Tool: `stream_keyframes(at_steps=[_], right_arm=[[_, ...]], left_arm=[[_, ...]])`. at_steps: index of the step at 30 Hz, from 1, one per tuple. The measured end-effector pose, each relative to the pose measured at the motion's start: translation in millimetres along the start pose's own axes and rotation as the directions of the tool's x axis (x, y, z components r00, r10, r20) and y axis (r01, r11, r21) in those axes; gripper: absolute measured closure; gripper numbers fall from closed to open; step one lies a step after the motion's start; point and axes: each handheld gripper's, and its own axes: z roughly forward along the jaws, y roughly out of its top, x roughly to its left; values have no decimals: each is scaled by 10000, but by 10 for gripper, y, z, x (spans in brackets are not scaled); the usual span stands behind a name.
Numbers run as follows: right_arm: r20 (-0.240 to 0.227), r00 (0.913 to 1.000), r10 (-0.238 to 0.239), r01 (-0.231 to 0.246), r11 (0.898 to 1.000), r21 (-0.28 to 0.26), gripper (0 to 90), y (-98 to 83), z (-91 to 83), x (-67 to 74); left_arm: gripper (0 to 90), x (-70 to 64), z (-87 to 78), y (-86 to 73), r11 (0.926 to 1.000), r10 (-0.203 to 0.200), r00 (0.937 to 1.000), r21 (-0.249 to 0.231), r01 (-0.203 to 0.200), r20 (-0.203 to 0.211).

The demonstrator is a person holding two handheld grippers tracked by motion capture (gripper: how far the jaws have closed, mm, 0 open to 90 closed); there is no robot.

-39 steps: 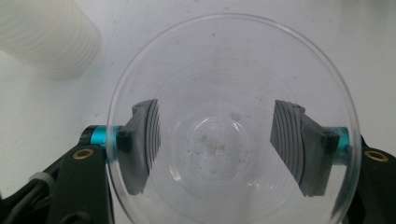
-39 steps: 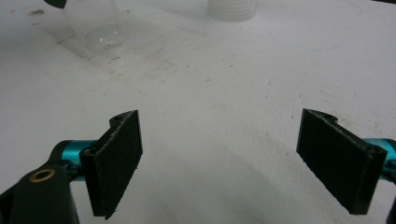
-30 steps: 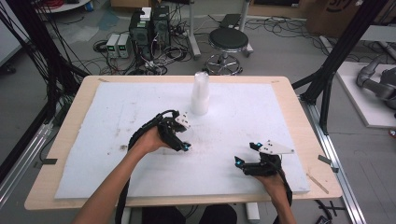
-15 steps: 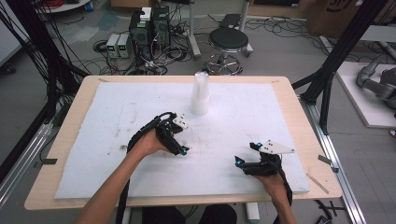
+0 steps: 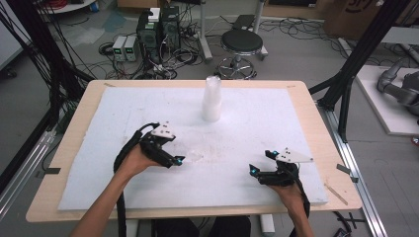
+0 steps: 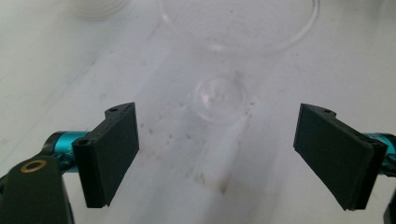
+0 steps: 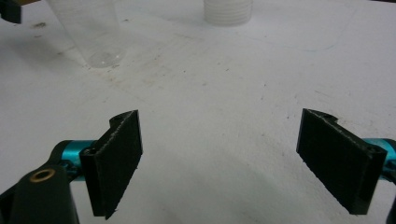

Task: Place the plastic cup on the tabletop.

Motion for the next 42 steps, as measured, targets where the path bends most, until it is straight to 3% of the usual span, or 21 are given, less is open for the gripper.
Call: stream_keyframes(at_steps=[1,3,4,6,8,9,10,15,20,21,22,28,29,32,34,38,39,42], right_arm=[[81,10000,19,-19,10000,-65,146,-1,-2,2],[132,9999,65,-64,10000,-54,146,-2,-5,2],[131,9999,87,-86,9999,-64,145,-1,-3,1],[147,9999,74,-73,9999,-95,145,-3,-5,-4],[130,9998,144,-143,9999,-73,145,-4,-9,0],[130,9998,144,-143,9999,-73,145,-4,-9,0],[132,9998,167,-166,9998,-71,145,-4,-11,3],[148,9999,63,-61,9999,-110,145,-5,-11,11],[210,9997,-132,137,9996,-236,145,-10,-18,16],[210,9997,-132,137,9996,-236,145,-10,-18,16],[210,9997,-115,120,9997,-217,146,-10,-18,20],[171,9999,2,1,9999,-154,145,-9,-15,12],[162,9999,3,-1,9999,-132,145,-8,-15,11],[216,9998,-53,57,9998,-194,146,-12,-21,24],[250,9996,-110,115,9997,-228,151,-13,-19,28],[245,9996,-137,137,9999,-29,153,-6,0,33],[215,9996,-195,195,9998,20,154,-5,4,31],[168,9997,-169,167,9998,126,154,-2,14,26]], left_arm=[[142,-11,-53,-74,9990,-247,9997,-367,244,-72],[142,-15,-108,-154,9971,-429,9990,-637,419,-141],[142,-40,-198,-312,9940,-720,9965,-854,682,-416],[142,-81,-269,-472,9861,-1033,9929,-1365,944,-597],[142,-126,-335,-614,9740,-1306,9881,-1967,1126,-811],[142,-126,-335,-614,9740,-1306,9881,-1967,1126,-811],[142,-177,-390,-731,9581,-1612,9812,-2554,1296,-1066],[141,-245,-487,-939,9258,-2053,9677,-3497,1435,-1463],[141,-276,-528,-1053,8991,-2283,9561,-4165,1347,-1836],[141,-276,-528,-1053,8991,-2283,9561,-4165,1347,-1836],[141,-294,-519,-1078,8938,-2367,9523,-4275,1358,-1924],[140,-329,-487,-1097,8955,-2285,9494,-4291,1181,-2154],[140,-320,-478,-1089,8994,-2301,9503,-4189,1252,-2099],[141,-311,-471,-1087,9011,-2402,9470,-4117,1359,-2132],[141,-316,-474,-1093,8979,-2419,9467,-4189,1353,-2127],[141,-339,-482,-1102,8961,-2257,9483,-4293,1123,-2230],[141,-359,-480,-1101,8989,-2053,9512,-4289,902,-2302],[141,-368,-476,-1099,9007,-1964,9519,-4270,803,-2353]])
